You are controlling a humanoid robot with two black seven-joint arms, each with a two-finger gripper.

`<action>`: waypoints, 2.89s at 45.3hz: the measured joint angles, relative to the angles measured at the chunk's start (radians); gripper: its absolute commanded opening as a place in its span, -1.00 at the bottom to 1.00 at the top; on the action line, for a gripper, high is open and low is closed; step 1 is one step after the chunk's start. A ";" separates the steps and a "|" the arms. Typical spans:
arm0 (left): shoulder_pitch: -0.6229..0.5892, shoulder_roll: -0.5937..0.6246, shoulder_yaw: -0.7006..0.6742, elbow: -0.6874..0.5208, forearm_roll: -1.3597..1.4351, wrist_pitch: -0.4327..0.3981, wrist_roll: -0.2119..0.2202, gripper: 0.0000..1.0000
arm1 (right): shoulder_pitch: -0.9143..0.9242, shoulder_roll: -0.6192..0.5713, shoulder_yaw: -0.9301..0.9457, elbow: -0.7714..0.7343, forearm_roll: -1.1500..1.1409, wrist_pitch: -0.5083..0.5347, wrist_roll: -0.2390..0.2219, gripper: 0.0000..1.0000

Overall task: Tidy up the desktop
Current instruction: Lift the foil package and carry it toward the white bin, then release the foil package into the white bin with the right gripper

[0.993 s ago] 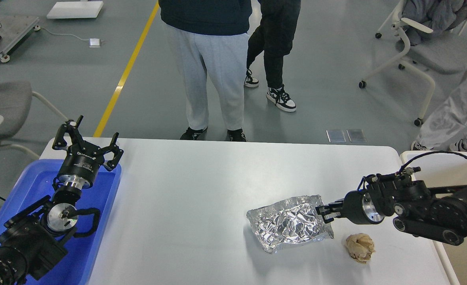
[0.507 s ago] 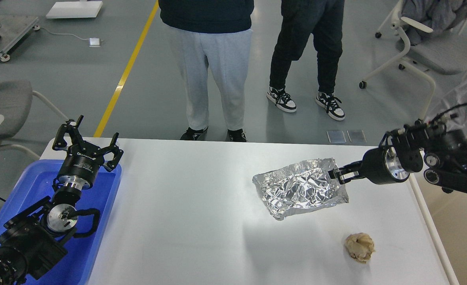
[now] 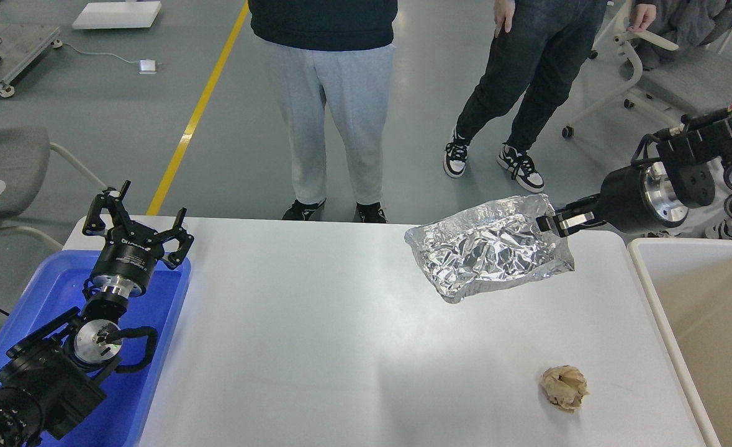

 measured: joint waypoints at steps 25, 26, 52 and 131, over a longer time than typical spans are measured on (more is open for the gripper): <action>0.000 0.000 0.000 0.000 0.000 0.000 0.000 1.00 | -0.003 -0.146 0.009 -0.011 0.027 -0.019 0.001 -1.00; 0.000 0.000 0.000 0.000 0.000 0.000 0.000 1.00 | -0.008 -0.157 0.009 -0.012 0.028 -0.023 0.001 -1.00; 0.000 0.000 0.000 0.000 0.000 0.000 0.000 1.00 | -0.276 -0.469 0.010 -0.128 0.406 -0.225 0.012 -1.00; 0.000 0.000 0.000 0.000 0.000 0.000 0.000 1.00 | -1.171 0.362 0.369 -1.306 1.336 -0.480 0.024 -1.00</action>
